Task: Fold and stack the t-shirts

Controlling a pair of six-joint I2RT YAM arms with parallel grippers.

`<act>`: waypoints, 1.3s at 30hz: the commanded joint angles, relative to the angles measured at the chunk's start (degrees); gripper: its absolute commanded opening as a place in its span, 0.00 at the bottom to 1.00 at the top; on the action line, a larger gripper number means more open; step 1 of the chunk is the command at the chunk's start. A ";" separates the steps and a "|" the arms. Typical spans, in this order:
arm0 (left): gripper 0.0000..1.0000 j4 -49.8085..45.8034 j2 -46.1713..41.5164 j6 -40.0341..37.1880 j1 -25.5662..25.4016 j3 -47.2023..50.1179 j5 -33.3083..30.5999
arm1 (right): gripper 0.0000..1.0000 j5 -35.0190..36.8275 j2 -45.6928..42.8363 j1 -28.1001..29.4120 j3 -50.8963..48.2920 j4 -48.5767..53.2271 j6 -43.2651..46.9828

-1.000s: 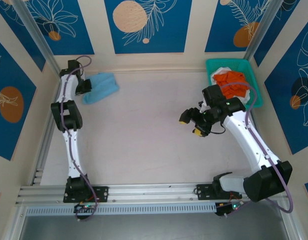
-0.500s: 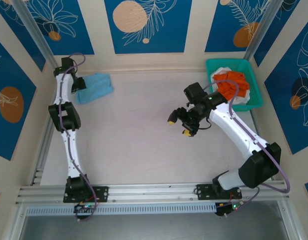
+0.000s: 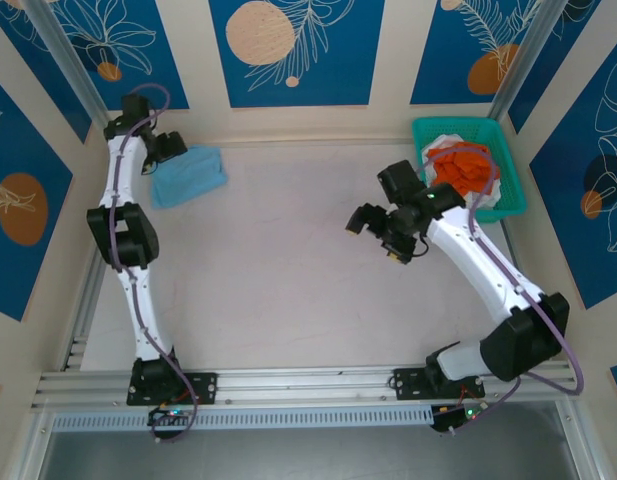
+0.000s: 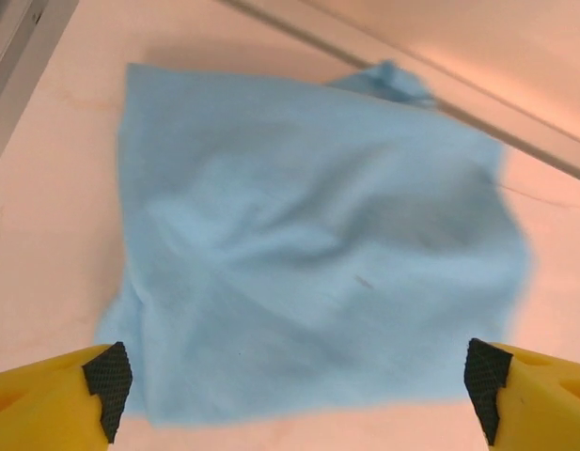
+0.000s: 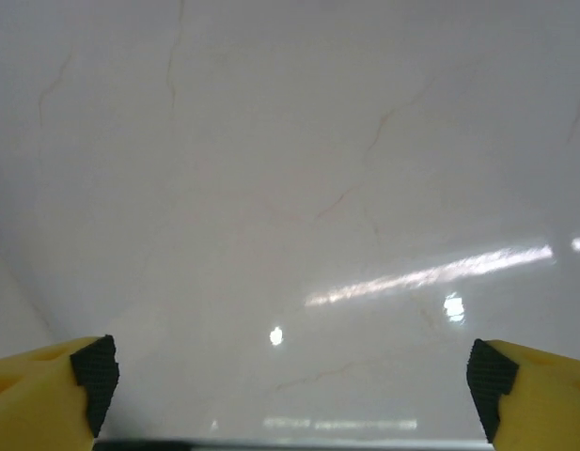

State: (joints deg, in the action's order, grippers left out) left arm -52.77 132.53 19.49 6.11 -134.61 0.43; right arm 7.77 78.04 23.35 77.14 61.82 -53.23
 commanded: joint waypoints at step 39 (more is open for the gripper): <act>1.00 82.04 -44.25 -20.72 -12.47 101.09 -15.27 | 0.99 3.47 -2.75 -22.17 -51.70 -89.55 45.16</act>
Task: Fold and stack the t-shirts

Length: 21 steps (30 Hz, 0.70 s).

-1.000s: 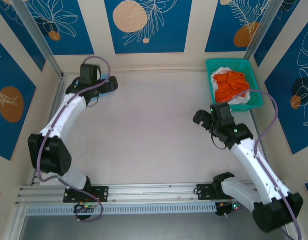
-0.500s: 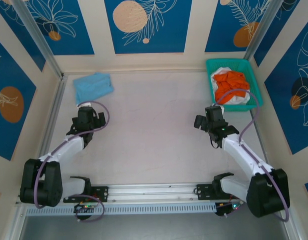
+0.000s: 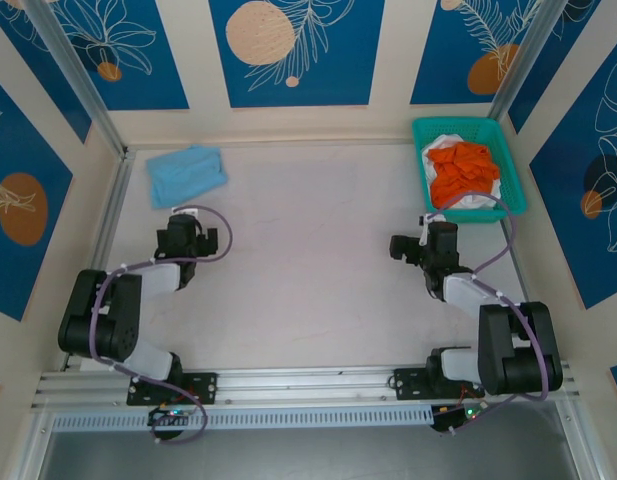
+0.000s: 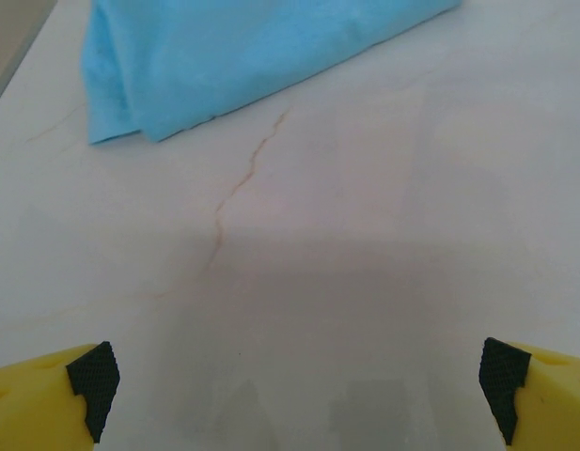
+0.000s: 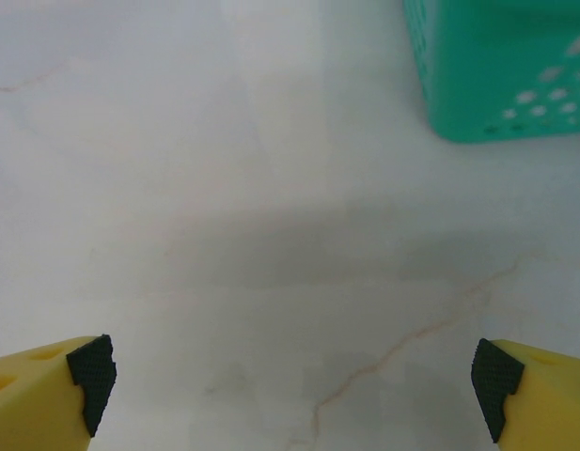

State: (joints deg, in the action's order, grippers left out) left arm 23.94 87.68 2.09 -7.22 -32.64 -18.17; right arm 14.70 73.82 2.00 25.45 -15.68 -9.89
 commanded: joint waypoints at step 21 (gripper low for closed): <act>1.00 24.11 0.57 -3.76 2.83 9.78 11.67 | 0.99 -11.99 13.96 -3.05 -1.84 -31.82 3.55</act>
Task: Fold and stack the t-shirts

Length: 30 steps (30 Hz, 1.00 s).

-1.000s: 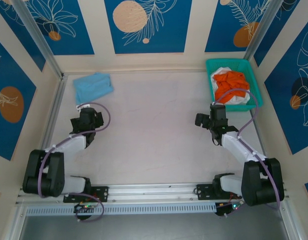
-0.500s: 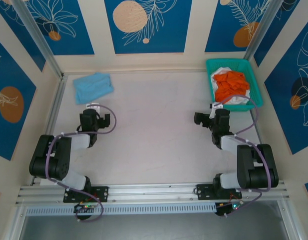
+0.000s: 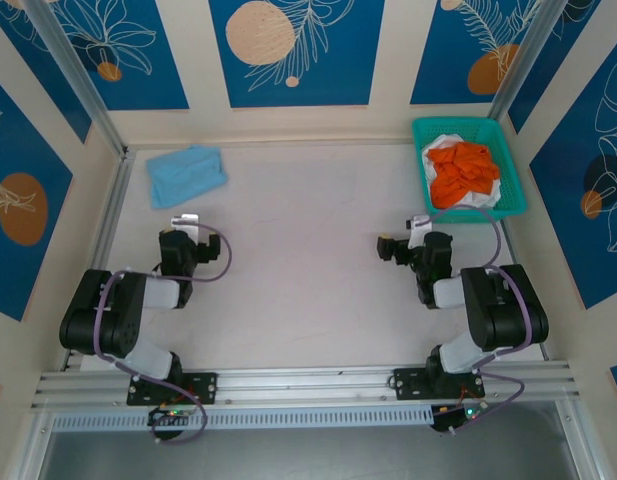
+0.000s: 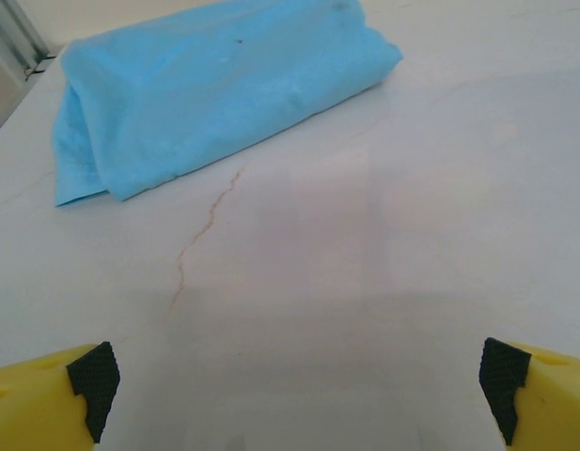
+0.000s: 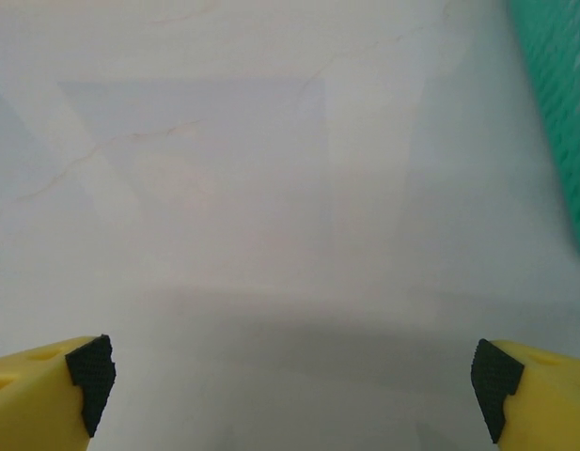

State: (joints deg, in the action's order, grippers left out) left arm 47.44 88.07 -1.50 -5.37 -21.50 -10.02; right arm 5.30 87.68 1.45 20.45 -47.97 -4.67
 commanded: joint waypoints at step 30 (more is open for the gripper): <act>1.00 0.02 -0.03 -1.14 0.98 -1.56 6.13 | 0.99 -0.56 -0.40 -1.45 3.20 1.30 -0.99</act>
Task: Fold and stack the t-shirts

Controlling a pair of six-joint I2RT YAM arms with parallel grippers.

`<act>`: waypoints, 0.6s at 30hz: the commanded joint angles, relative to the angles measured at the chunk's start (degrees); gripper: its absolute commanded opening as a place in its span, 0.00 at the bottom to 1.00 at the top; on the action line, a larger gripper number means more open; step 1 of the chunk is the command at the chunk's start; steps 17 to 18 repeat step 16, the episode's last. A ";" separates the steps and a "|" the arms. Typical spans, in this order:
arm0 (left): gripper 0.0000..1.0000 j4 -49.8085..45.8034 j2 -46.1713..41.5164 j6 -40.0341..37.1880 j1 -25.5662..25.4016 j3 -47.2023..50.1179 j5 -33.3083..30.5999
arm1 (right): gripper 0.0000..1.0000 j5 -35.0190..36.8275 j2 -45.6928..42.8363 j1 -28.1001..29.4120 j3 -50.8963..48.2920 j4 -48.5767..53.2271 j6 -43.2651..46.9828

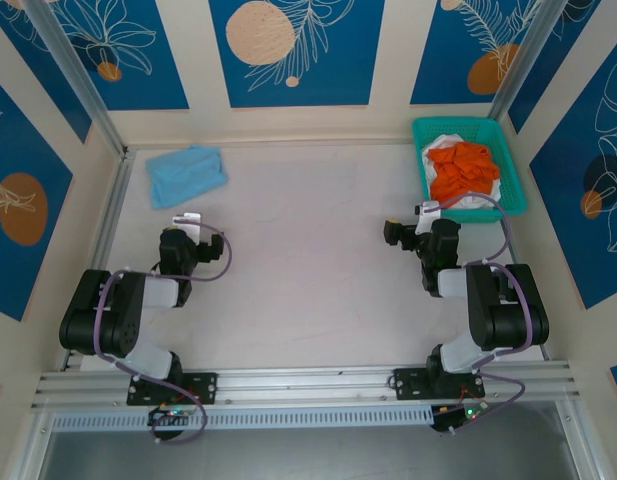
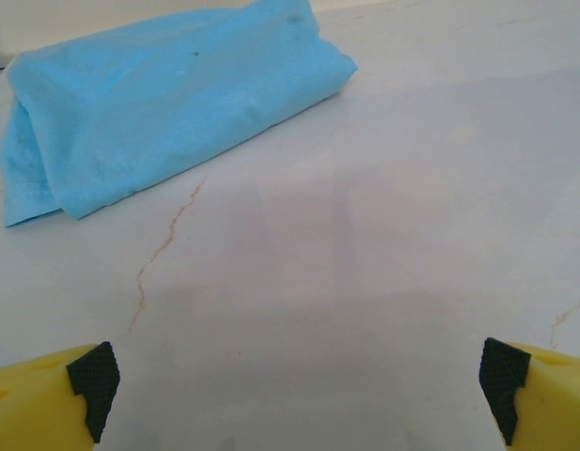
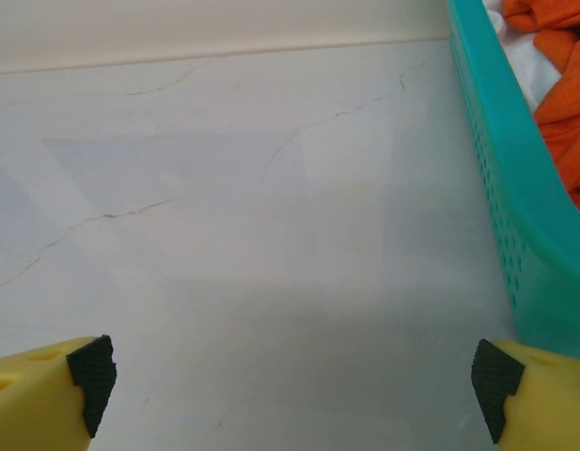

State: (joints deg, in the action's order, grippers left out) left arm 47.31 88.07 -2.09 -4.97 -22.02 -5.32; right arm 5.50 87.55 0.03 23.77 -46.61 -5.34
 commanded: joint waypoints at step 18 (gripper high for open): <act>1.00 0.09 -0.09 -0.29 1.29 -1.11 2.75 | 0.99 -0.75 -0.27 -0.01 -0.13 -0.05 -0.36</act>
